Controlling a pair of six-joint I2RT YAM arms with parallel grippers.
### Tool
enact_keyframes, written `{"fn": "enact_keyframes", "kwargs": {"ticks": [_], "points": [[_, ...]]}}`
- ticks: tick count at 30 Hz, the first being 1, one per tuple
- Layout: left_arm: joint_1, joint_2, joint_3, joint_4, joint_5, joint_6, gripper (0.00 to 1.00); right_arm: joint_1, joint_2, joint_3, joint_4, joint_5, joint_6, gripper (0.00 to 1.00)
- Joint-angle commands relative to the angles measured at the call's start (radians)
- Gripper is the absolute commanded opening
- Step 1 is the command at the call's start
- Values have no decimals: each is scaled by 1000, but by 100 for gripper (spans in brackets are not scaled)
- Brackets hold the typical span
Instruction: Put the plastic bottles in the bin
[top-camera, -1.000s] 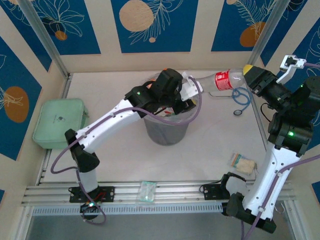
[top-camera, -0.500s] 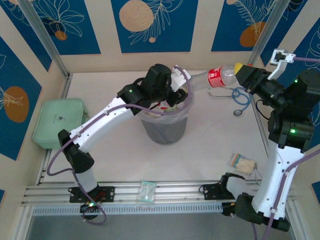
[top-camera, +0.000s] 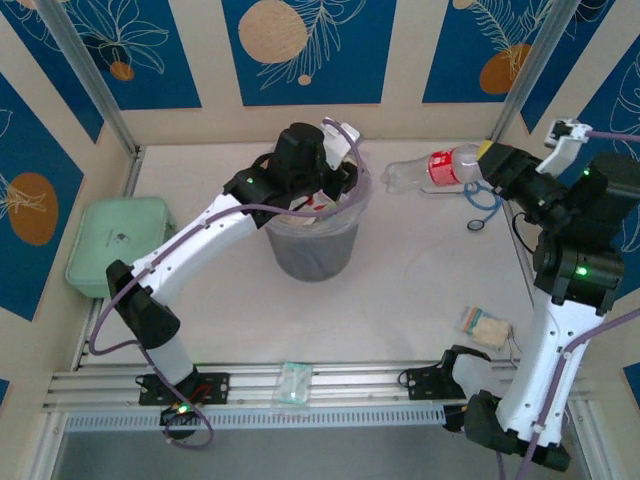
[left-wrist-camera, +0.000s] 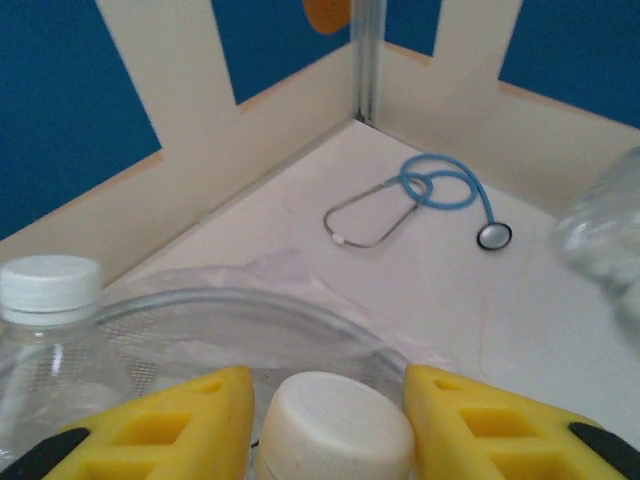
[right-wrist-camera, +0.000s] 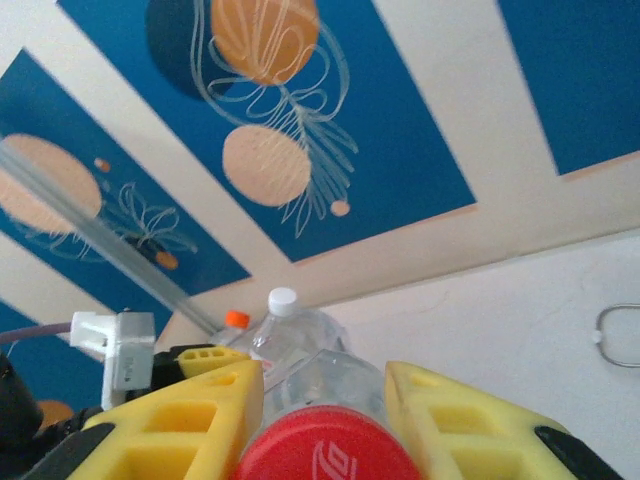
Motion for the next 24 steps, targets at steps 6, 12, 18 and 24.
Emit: {"fn": "enact_keyframes", "kwargs": {"ticks": [6,12,18,24], "points": [[59,17,42,-2,-60,-104,43,7,25,-61,126,-330,105,0],[75,43,51,18,-58,-138,46,300,131,12,17,-225,-32,0],[80,61,64,15,-32,-134,48,421,202,-21,42,-119,-64,0],[83,61,62,11,-30,-144,49,464,205,-78,174,-41,-18,0]]}}
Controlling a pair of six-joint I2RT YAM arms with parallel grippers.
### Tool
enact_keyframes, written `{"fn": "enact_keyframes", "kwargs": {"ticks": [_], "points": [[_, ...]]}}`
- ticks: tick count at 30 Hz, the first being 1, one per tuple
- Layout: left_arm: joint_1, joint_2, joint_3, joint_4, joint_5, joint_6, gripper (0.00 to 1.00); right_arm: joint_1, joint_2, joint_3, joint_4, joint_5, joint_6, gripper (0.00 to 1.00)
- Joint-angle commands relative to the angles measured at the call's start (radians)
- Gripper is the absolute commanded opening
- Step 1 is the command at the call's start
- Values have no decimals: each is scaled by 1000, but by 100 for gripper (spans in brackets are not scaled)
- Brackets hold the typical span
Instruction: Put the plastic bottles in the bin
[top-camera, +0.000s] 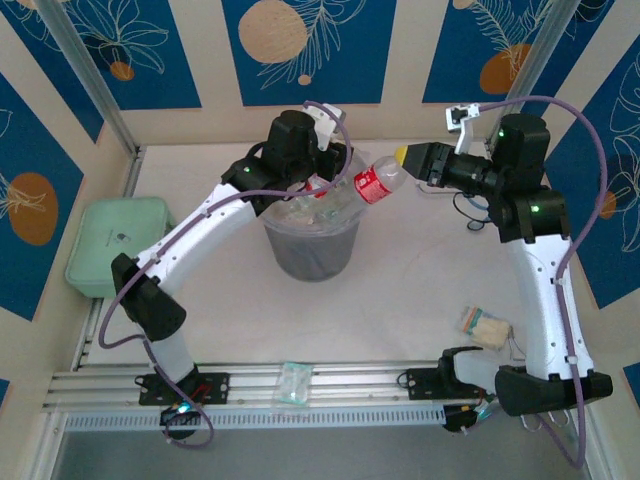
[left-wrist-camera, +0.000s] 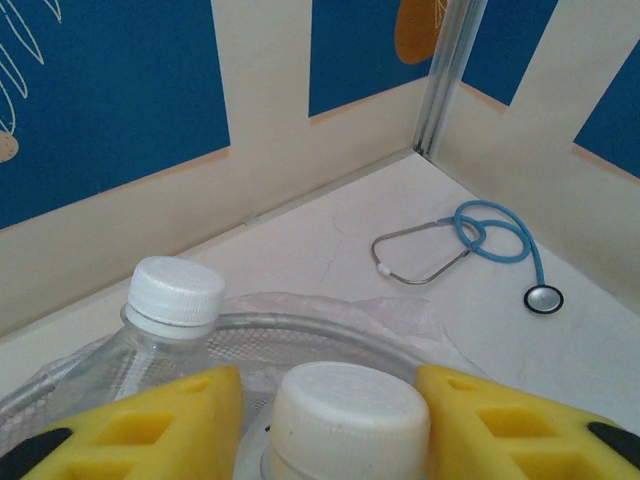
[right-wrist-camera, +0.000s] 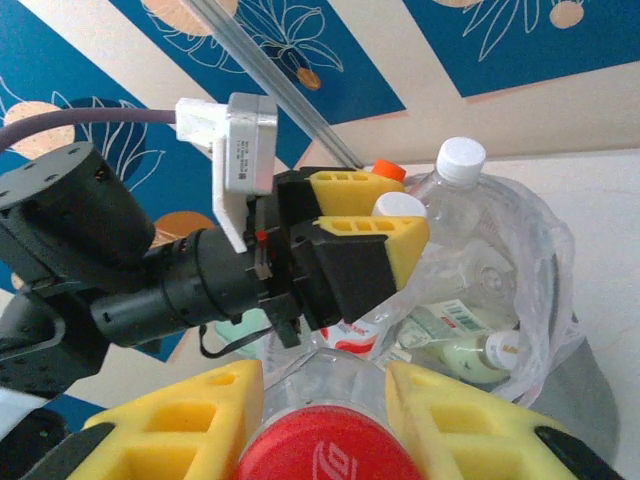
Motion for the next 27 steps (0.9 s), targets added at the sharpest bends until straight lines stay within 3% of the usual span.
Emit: {"fn": "enact_keyframes", "kwargs": {"ticks": [1,6,16,27], "points": [[16,10,19,-21,7,-25,49,10,-12,-25,82,60,16,0],[32,12,18,-7,16,-59,53,19,31,5,51,93,-16,0],[42,23,35,-3,33,-86,61,153,184,30,-162,149,-205,0],[44,38,37,-7,48,-104,70,291,284,-57,-117,298,-135,0]]}}
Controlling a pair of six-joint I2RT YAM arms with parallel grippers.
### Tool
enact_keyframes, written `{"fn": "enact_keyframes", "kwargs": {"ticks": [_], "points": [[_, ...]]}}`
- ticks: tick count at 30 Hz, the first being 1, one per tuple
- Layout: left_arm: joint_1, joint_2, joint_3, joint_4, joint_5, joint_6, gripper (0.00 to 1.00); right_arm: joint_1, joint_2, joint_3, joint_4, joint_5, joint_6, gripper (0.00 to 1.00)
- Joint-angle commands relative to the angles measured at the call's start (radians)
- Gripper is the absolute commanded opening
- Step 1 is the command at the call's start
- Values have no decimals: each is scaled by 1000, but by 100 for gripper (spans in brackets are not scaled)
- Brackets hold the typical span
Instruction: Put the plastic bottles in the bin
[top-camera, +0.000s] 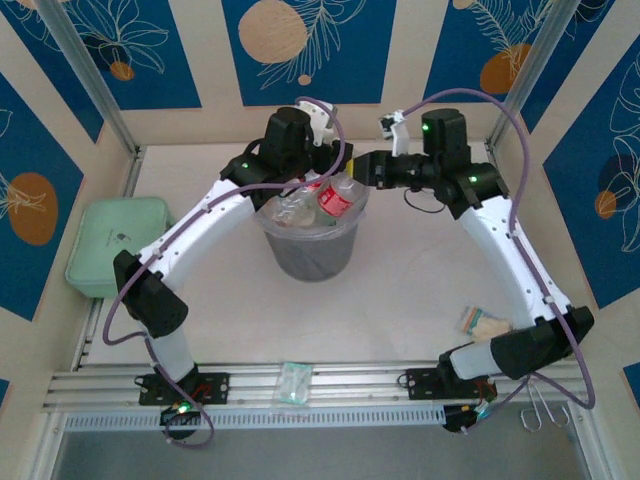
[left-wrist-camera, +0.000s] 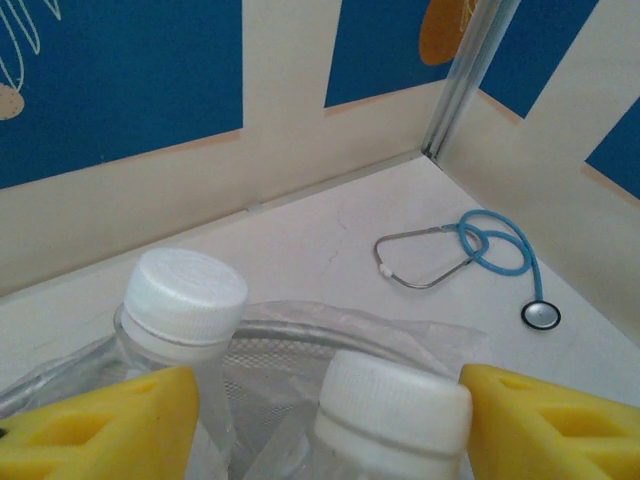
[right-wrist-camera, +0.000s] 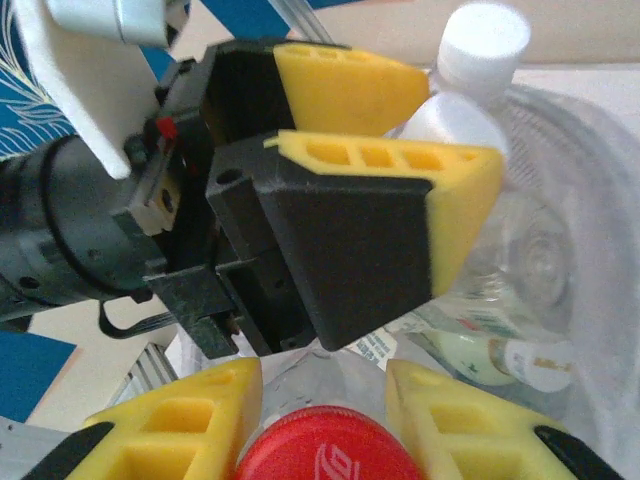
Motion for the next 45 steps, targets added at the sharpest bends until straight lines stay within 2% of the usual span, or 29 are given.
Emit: {"fn": "enact_keyframes", "kwargs": {"ticks": [1,5,12,16,23,27,32,36,38,41,45], "points": [[8,17,30,-6,22,-19,70,33,60,-92,-88,142,6,0],[10,10,12,2,28,-27,74,32,51,-162,-11,149,78,0],[12,-4,-4,17,38,-41,80,56,67,-204,36,52,129,6],[16,-16,-21,29,46,-47,83,54,40,-181,-11,49,106,28],[24,-37,-24,46,59,-55,88,-62,-82,-89,-69,-3,98,71],[27,-56,-21,58,73,-55,91,-101,-109,-48,-94,-15,89,80],[29,-91,-17,60,69,-47,96,-126,-122,-24,-106,4,81,81],[32,-145,-15,25,12,-10,95,-125,-114,-15,-108,36,80,77],[33,-184,-34,-14,-28,12,90,-125,-104,-11,-115,52,74,73],[33,-242,-123,-64,-80,17,75,-124,-85,-4,-115,79,63,61],[33,-295,-259,-78,-85,-24,59,-107,-42,18,-113,105,60,48]]}}
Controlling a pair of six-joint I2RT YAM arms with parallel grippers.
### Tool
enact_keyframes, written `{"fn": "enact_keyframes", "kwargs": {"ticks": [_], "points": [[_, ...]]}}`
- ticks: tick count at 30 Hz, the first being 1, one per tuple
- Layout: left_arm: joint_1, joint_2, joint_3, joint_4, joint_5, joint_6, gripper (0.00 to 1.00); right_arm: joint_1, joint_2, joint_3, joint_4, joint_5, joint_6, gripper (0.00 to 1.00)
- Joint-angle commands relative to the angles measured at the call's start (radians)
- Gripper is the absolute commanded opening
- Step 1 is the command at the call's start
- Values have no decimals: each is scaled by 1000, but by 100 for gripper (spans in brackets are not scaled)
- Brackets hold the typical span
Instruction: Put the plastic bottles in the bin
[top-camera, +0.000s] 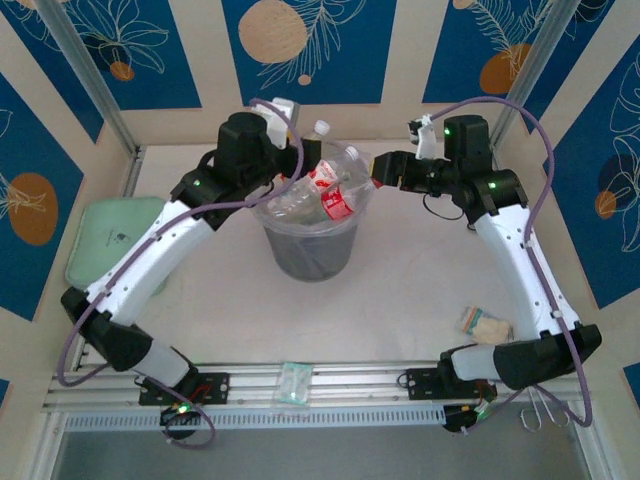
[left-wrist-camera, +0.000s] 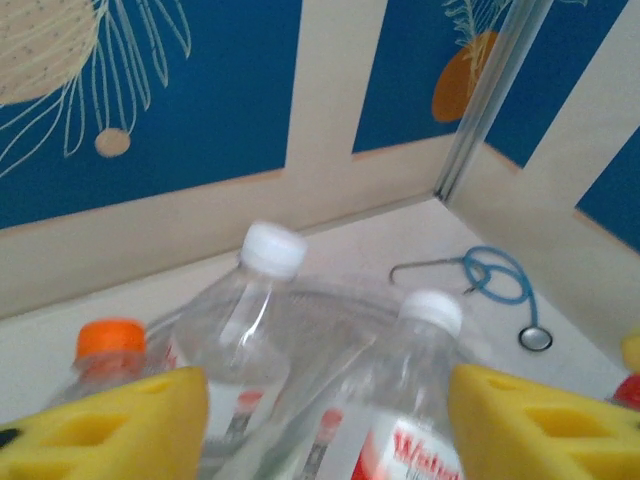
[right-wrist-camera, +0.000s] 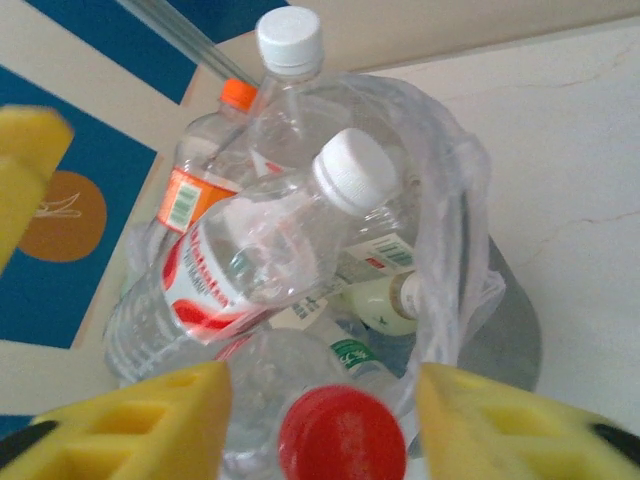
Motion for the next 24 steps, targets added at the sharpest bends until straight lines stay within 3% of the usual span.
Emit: {"fn": "enact_keyframes", "kwargs": {"ticks": [1,5,14,18,24], "points": [[8,-21,-98,-57,-49,-24,55,25,36,50,-21,37,-13,46],[7,-55,-199,-42,-78,-56,37,81,69,65,-34,70,-22,37],[7,-25,-254,-37,-33,-91,18,198,137,110,-87,199,-45,30],[5,-41,-312,-27,-26,-133,13,258,190,147,-126,271,-65,29],[7,-97,-434,-24,-47,-199,11,305,258,135,-135,281,-57,29]]}}
